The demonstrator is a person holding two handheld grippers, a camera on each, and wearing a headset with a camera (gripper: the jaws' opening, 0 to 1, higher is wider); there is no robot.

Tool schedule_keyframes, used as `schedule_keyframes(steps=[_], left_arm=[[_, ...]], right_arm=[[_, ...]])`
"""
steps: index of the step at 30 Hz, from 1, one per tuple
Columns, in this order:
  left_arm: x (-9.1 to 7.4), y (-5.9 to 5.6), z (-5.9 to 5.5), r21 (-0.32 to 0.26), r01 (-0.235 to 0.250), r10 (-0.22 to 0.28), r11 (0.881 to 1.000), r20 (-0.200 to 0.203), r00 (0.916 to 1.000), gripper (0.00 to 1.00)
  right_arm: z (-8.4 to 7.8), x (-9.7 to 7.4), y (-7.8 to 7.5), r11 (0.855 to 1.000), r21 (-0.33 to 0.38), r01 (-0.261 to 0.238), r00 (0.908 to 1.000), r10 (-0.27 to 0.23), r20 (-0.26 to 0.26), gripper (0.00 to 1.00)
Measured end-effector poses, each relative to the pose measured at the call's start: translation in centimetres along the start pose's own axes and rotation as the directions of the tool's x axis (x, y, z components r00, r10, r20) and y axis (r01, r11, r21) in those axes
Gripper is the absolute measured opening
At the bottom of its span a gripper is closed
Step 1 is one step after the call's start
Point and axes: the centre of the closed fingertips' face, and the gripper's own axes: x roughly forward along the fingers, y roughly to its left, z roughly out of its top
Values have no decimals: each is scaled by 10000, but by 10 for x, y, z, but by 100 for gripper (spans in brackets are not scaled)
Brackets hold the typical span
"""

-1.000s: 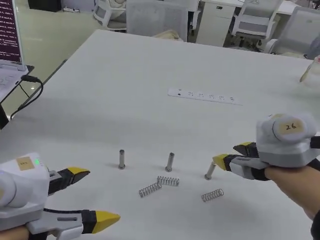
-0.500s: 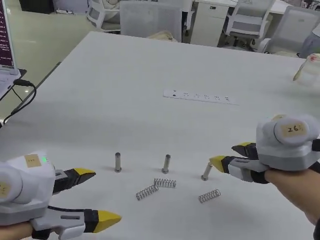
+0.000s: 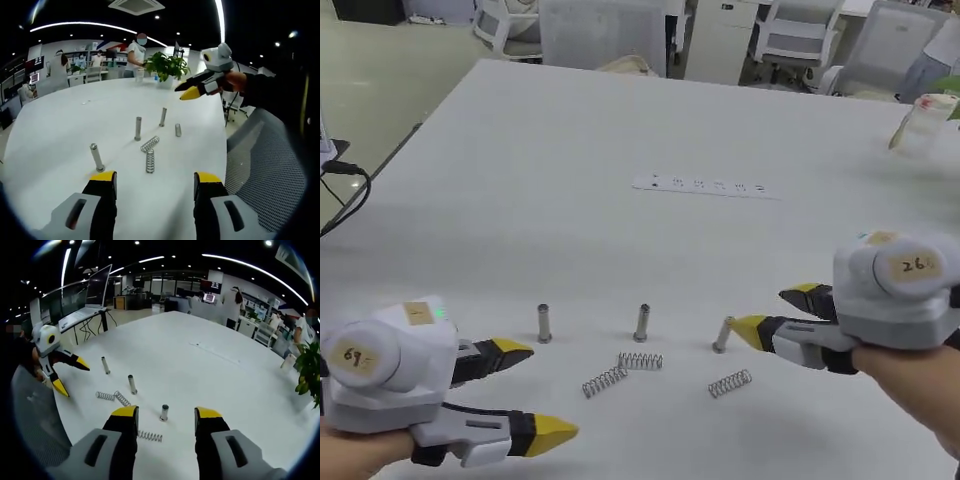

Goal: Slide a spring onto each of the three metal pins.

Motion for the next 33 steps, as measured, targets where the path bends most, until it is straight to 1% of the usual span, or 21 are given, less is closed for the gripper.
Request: schedule_keyframes(steps=[6, 8, 14, 16, 19, 22, 27, 33], left_arm=[[6, 0, -1, -132, 97, -97, 9999, -31, 9999, 56], [8, 0, -1, -177, 134, -135, 9998, -26, 9999, 56], [13, 1, -4, -239, 219, -221, 9995, -81, 9997, 54], [15, 2, -5, -209, 250, -252, 9995, -125, 9996, 54], [18, 2, -7, -179, 324, -327, 9993, -166, 9993, 53], [21, 1, -5, -71, 392, -393, 9992, -204, 9990, 51], [28, 2, -6, 23, 515, -514, 9987, -323, 9982, 50], [35, 4, -5, -12, 525, -526, 9986, -356, 9980, 47]], right_arm=[[-7, -4, 5, 9998, -16, -184, 9998, 184, 127, 48], [-11, -6, 9, 9994, -45, -344, 9992, 344, 184, 51], [-21, -10, 16, 9981, -84, -609, 9976, 611, 323, 53], [-25, -11, 17, 9977, -53, -669, 9973, 670, 292, 55], [-32, -14, 19, 9975, 3, -704, 9972, 704, 241, 56], [-36, -18, 19, 9974, 93, -717, 9970, 714, 294, 57], [-43, -24, 18, 9974, 233, -679, 9973, 673, 280, 57], [-44, -32, 17, 9978, 301, -599, 9974, 587, 411, 58]])
